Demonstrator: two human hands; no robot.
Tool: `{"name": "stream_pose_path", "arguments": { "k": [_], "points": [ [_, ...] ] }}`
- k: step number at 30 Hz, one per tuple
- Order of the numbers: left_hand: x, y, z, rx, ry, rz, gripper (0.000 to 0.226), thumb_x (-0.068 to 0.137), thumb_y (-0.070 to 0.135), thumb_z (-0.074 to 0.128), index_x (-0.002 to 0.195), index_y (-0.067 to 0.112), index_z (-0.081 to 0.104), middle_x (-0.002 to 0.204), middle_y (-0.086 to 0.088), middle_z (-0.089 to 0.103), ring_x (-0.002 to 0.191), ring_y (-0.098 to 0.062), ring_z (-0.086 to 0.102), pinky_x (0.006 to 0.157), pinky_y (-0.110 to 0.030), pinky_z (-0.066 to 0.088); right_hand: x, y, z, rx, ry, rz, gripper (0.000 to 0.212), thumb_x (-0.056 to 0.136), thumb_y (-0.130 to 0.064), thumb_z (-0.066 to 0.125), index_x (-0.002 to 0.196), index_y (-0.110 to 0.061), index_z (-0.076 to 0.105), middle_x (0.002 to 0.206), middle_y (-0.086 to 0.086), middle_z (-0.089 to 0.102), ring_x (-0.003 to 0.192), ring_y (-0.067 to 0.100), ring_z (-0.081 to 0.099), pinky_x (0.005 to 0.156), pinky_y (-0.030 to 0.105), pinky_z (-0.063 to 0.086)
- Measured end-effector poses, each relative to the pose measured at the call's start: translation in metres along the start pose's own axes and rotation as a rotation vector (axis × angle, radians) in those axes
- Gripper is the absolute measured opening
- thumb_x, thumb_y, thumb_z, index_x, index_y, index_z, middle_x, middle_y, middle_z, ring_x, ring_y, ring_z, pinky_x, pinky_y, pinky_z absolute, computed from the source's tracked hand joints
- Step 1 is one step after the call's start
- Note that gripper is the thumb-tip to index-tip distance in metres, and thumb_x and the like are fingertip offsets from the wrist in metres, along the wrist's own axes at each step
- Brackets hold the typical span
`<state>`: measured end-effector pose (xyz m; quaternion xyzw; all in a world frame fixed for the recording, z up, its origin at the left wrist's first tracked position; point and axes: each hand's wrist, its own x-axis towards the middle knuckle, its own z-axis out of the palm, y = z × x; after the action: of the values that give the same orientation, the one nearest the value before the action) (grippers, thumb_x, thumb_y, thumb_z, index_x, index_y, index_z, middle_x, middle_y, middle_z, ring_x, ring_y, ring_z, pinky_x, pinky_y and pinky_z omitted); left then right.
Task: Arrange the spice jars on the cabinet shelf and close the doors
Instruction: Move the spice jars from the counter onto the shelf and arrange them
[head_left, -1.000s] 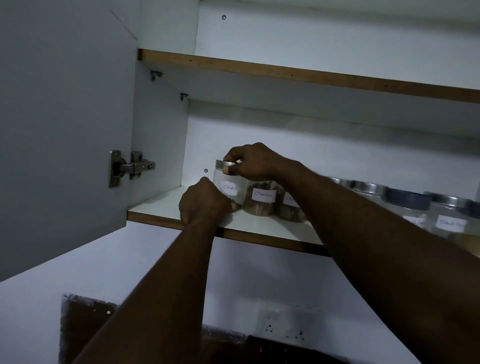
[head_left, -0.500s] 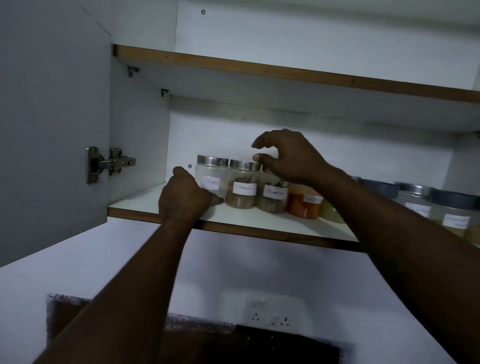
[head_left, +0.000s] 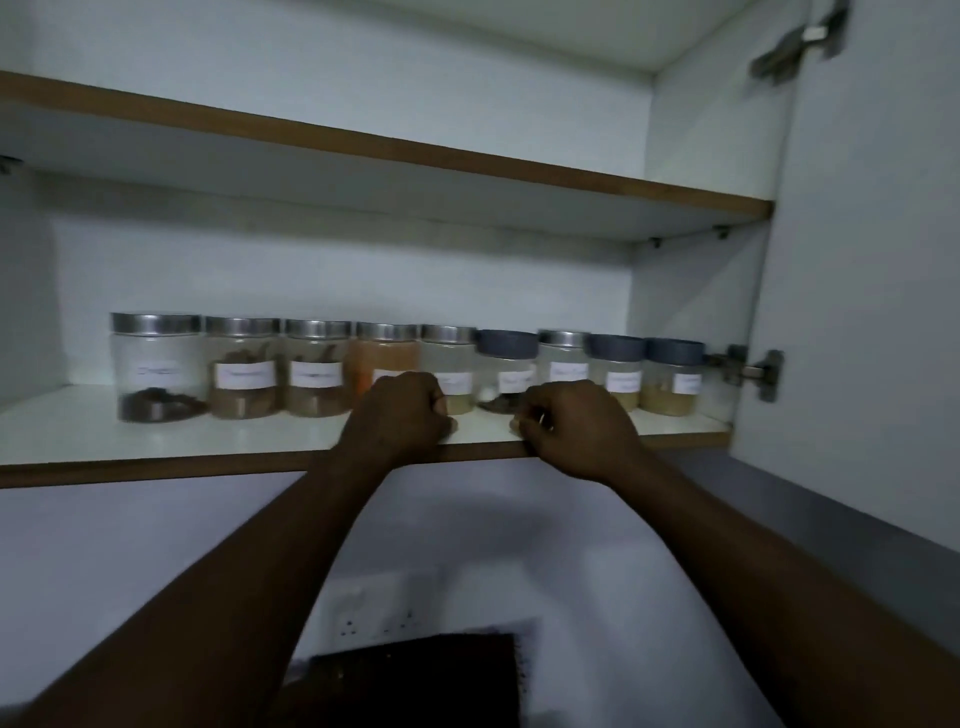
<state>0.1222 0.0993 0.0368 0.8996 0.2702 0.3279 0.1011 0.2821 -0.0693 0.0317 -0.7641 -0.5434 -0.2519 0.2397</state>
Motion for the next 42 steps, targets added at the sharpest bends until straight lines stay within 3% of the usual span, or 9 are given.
{"name": "stream_pose_path", "arguments": {
  "k": [4,11,17,21,24,30,36,40,42],
  "points": [
    [0.022,0.072,0.047,-0.008,-0.017,0.115,0.014,0.083,0.030,0.076,0.079,0.024,0.064,0.089,0.000,0.070,0.087,-0.022,0.064,0.067,-0.029,0.041,-0.019,0.055,-0.015,0.007,0.036,0.159,0.010,0.086,-0.033,0.064,0.089,-0.030,0.073,0.087,-0.011,0.073,0.081,0.013,0.065,0.057,0.019,0.036],
    [0.052,0.149,0.104,0.067,-0.016,0.296,0.010,0.090,0.025,0.070,0.096,0.019,0.065,0.104,-0.007,0.069,0.098,-0.027,0.065,0.084,-0.039,0.054,-0.032,0.133,-0.028,-0.051,0.130,0.430,0.017,0.090,-0.028,0.066,0.100,-0.018,0.075,0.099,0.005,0.075,0.092,0.026,0.069,0.072,0.031,0.052],
    [0.064,0.201,0.147,0.333,0.223,0.549,0.053,0.078,0.035,0.078,0.124,0.018,0.057,0.125,-0.010,0.056,0.113,-0.029,0.052,0.085,-0.042,0.050,-0.020,0.152,-0.030,-0.150,0.147,0.349,0.065,0.081,-0.014,0.079,0.138,-0.009,0.050,0.138,0.018,0.049,0.105,0.032,0.063,0.082,0.037,0.052],
    [0.079,0.226,0.157,0.413,0.408,0.570,0.077,0.073,0.054,0.076,0.135,0.017,0.052,0.131,-0.010,0.052,0.116,-0.030,0.046,0.089,-0.045,0.038,-0.008,0.161,-0.047,-0.297,0.217,0.303,0.062,0.090,-0.015,0.071,0.145,-0.006,0.042,0.145,0.017,0.042,0.102,0.031,0.066,0.076,0.037,0.056],
    [0.086,0.235,0.162,0.405,0.466,0.557,0.067,0.078,0.052,0.066,0.133,0.017,0.055,0.130,-0.007,0.052,0.111,-0.028,0.045,0.085,-0.044,0.032,0.006,0.166,-0.061,-0.446,0.131,0.287,0.040,0.098,-0.013,0.059,0.136,-0.003,0.050,0.144,0.017,0.044,0.102,0.031,0.067,0.077,0.038,0.055],
    [0.088,0.236,0.169,0.332,0.458,0.585,0.036,0.084,0.039,0.063,0.108,0.013,0.068,0.108,-0.007,0.063,0.097,-0.028,0.054,0.078,-0.041,0.034,0.036,0.175,-0.081,-0.687,-0.020,0.175,0.018,0.100,-0.009,0.055,0.115,-0.002,0.064,0.111,0.016,0.063,0.099,0.031,0.066,0.068,0.034,0.043],
    [0.088,0.233,0.176,0.395,0.215,0.594,0.031,0.100,0.029,0.045,0.096,0.015,0.073,0.092,-0.007,0.072,0.080,-0.025,0.066,0.060,-0.030,0.032,0.088,0.195,-0.092,-0.698,-0.201,0.113,0.030,0.088,-0.012,0.074,0.117,-0.007,0.072,0.114,0.017,0.065,0.102,0.032,0.066,0.085,0.041,0.058],
    [0.089,0.227,0.176,0.439,0.205,0.680,0.017,0.090,0.014,0.065,0.081,0.003,0.075,0.078,-0.017,0.072,0.069,-0.035,0.068,0.055,-0.033,0.043,0.116,0.207,-0.082,-0.642,-0.255,0.119,0.038,0.083,-0.022,0.080,0.119,-0.014,0.073,0.119,0.013,0.068,0.108,0.031,0.065,0.093,0.045,0.057],
    [0.094,0.225,0.185,0.521,0.203,0.750,0.029,0.100,0.018,0.050,0.104,0.003,0.073,0.101,-0.019,0.072,0.088,-0.037,0.069,0.070,-0.036,0.051,0.125,0.212,-0.075,-0.632,-0.252,0.121,0.040,0.081,-0.025,0.081,0.120,-0.016,0.074,0.119,0.011,0.068,0.108,0.030,0.065,0.093,0.044,0.058]
  ]
}}
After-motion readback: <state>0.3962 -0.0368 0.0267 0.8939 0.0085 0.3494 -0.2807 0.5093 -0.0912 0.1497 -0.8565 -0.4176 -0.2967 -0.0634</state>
